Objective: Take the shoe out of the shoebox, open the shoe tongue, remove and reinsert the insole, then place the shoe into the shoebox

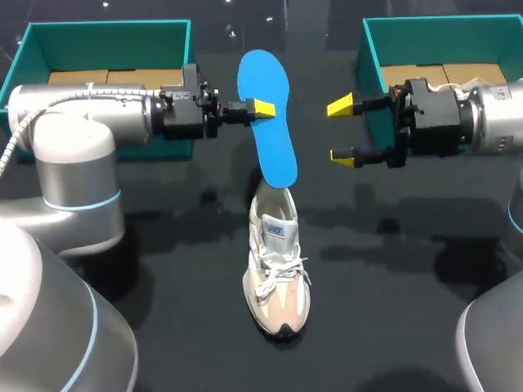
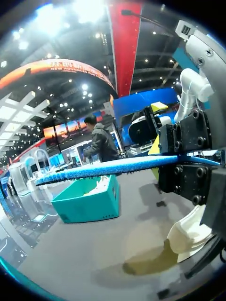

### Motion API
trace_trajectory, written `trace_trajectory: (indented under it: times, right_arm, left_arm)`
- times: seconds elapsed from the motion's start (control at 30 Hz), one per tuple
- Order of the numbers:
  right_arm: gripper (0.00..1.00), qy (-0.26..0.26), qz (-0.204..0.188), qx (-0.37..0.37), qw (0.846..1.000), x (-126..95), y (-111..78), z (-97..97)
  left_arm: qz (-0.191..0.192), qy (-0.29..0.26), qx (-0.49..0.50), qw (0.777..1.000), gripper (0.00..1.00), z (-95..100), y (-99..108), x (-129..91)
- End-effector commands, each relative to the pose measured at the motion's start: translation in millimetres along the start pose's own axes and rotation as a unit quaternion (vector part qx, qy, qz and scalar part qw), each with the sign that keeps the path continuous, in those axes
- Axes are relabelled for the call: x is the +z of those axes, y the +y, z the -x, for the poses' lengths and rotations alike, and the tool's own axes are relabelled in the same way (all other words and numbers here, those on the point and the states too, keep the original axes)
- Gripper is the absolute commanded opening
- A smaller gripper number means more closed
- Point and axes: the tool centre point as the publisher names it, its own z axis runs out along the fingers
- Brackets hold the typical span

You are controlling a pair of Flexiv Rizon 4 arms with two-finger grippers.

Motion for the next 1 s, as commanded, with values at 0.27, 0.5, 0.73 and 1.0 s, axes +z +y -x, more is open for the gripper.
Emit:
trace_trajectory:
  times: [0.27,0.5,0.73,1.0]
  right_arm:
    - [1.0,0.021,-0.007,0.004,1.0,-1,3.2,3.6]
    - [1.0,0.024,-0.008,0.007,1.0,-1,3.7,3.8]
    - [1.0,0.024,-0.008,0.007,1.0,-1,3.7,3.8]
    - [1.0,0.024,-0.008,0.007,1.0,-1,3.7,3.8]
  left_arm:
    - [-0.108,0.025,0.296,0.949,0.0,-19.3,4,-13]
    - [-0.143,0.037,0.471,0.87,0.0,-25.9,-1,-22]
    - [-0.141,0.053,0.585,0.797,0.0,-24.5,-8,-27]
    - [-0.116,0.062,0.686,0.716,0.0,-23.0,-19,-26]
